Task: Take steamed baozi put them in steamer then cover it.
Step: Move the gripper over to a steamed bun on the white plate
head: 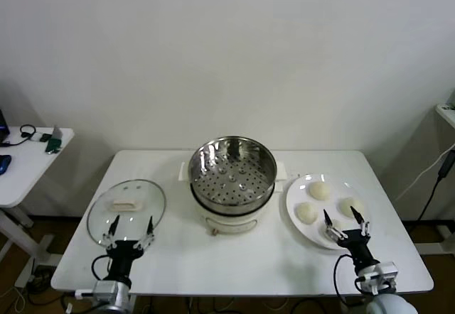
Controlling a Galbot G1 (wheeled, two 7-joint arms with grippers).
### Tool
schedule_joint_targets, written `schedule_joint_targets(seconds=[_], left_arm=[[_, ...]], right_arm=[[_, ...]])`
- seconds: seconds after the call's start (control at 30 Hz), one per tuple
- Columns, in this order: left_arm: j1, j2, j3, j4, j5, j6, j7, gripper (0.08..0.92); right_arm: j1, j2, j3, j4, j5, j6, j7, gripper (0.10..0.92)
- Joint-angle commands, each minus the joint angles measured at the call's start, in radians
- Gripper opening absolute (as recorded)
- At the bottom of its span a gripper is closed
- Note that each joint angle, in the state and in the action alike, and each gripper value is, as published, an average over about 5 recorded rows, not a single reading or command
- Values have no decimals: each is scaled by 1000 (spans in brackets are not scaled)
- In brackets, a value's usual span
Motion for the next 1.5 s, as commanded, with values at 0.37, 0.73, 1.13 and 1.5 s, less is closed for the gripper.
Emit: schedule_joint_targets(seconds=[0.37, 0.73, 1.13, 1.5], left_arm=[[13, 35, 23, -7, -19, -23, -1, 823], [8, 66, 31, -1, -87, -40, 16, 823], [-23, 103, 44, 6, -81, -7, 12, 823], [4, 109, 28, 0, -82, -12, 10, 823]], right_arm=[[416, -584, -200, -215, -133, -325, -510, 823], [1158, -646, -926, -578, -323, -201, -916, 823], [1633, -360, -1518, -949, -358, -102, -996, 823], [1606, -172, -1566, -1147, -404, -69, -996, 823]])
